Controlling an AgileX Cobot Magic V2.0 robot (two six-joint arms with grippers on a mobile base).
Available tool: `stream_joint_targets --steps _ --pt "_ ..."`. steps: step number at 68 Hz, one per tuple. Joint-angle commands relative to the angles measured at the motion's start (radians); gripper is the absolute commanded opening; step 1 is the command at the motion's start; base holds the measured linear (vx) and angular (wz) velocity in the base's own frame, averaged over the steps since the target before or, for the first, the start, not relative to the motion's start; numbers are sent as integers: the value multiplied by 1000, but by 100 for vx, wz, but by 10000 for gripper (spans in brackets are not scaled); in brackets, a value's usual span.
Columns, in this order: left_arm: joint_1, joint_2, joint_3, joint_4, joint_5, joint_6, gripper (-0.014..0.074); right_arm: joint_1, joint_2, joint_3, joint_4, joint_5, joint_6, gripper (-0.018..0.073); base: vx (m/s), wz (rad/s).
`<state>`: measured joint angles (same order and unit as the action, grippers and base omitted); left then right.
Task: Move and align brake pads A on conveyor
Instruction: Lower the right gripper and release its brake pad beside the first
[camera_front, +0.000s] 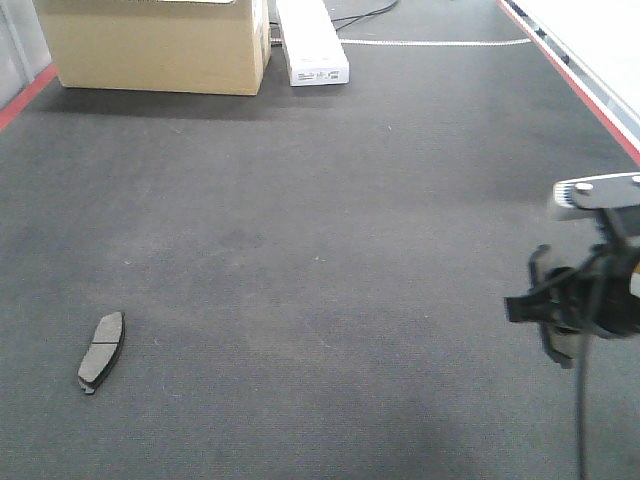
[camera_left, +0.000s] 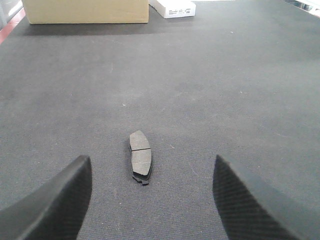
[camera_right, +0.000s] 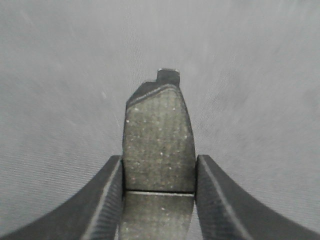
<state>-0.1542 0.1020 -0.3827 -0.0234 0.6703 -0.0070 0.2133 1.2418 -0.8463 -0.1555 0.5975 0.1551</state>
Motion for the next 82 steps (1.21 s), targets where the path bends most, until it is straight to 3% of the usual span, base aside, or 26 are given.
stream_joint_targets --steps 1,39,51,69,82 --pt "-6 11 -26 -6 -69 -5 502 -4 87 -93 -9 -41 -11 6 0 0" --pt "-6 11 -26 -6 -69 -5 502 -4 540 -362 -4 121 -60 50 0 0" --pt "-6 11 -26 -6 -69 -5 502 -4 601 -420 -1 146 -61 145 0 0" --pt "-6 11 -26 -6 -69 -5 502 -4 618 -438 1 135 -48 379 0 0" --pt "-6 11 -26 -6 -69 -5 502 -4 546 -439 -5 181 -22 402 0 0"
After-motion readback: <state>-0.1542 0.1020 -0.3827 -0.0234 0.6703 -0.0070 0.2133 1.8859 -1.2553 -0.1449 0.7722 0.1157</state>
